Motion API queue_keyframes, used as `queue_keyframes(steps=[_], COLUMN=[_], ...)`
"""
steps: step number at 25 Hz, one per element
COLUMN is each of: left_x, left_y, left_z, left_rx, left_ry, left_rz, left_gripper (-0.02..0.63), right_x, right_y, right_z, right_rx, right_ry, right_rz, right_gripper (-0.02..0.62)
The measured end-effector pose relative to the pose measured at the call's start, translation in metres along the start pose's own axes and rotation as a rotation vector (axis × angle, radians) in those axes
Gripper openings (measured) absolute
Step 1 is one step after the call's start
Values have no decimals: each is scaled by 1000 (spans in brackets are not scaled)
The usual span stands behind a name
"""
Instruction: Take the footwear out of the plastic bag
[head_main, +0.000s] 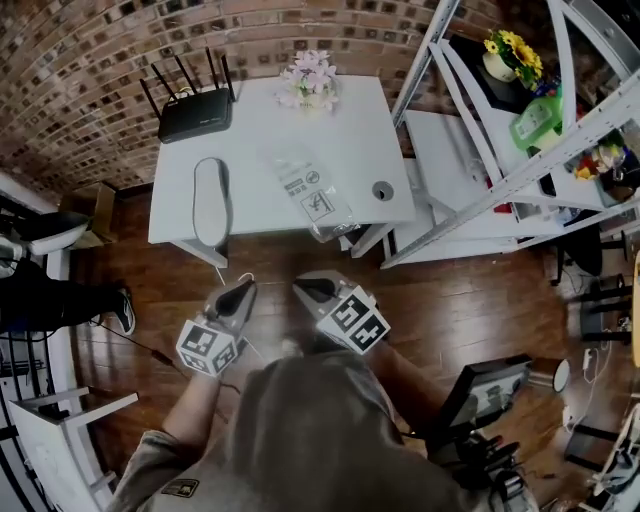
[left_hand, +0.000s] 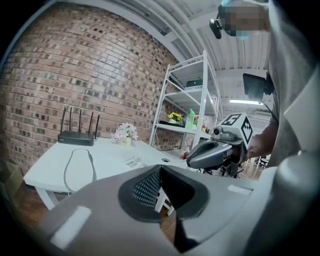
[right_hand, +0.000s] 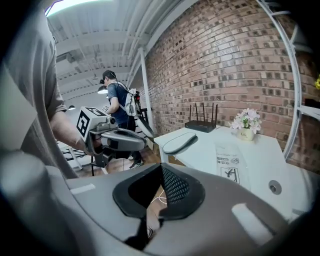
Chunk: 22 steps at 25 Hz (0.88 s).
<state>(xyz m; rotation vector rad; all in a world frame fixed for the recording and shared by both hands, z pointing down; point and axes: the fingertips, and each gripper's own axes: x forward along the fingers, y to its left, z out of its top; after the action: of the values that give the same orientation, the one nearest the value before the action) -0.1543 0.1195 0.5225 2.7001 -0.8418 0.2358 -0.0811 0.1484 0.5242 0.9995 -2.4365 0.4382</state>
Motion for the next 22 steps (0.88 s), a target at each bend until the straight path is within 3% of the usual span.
queue_keyframes(steps=[5, 22], left_x=[-9, 6], left_y=[-13, -41], left_z=[-2, 13], left_rx=[-6, 7], left_ry=[-12, -34], left_rz=[0, -7], left_gripper=[2, 2], right_x=[-9, -29], right_y=[15, 4], right_z=[1, 2], right_rx=[-5, -20], right_ry=[-25, -54], right_rz=[8, 9], right_gripper=[14, 14])
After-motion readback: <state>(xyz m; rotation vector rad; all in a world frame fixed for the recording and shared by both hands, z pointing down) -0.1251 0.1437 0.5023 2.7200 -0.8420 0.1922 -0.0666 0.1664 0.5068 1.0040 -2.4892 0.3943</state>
